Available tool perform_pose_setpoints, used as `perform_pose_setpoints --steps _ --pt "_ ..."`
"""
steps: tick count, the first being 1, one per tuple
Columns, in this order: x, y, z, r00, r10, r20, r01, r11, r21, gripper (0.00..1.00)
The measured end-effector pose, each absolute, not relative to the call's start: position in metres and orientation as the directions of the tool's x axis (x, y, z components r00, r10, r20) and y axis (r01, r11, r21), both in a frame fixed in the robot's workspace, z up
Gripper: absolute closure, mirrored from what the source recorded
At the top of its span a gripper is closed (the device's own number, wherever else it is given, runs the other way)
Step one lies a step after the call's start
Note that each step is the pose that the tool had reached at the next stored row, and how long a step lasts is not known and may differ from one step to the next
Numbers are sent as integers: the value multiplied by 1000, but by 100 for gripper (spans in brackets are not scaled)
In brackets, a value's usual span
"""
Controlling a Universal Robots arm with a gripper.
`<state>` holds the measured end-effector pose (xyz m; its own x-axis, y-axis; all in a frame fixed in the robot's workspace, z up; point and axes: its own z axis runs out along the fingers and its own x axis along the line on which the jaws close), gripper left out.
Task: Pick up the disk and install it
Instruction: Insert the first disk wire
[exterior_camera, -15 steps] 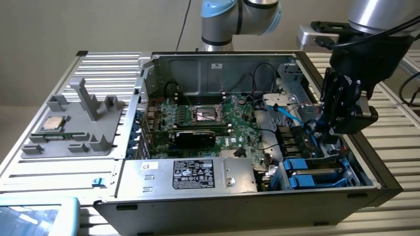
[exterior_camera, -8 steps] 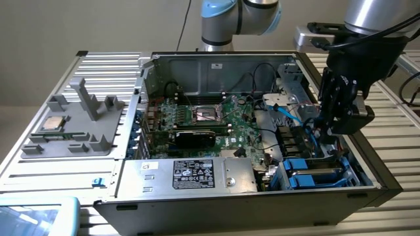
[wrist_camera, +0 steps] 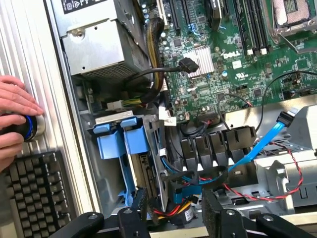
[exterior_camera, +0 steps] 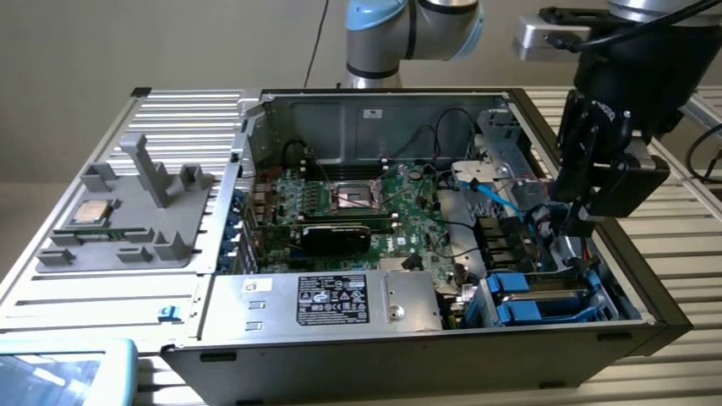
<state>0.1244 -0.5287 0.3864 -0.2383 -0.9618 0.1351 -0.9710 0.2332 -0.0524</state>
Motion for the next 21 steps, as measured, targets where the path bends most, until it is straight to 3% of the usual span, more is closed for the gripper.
perform_pose_setpoints --steps 9,21 --pt "119 -531 419 -238 -962 135 -971 233 -53 44" --pt "117 -532 421 -239 -962 131 -971 233 -53 44"
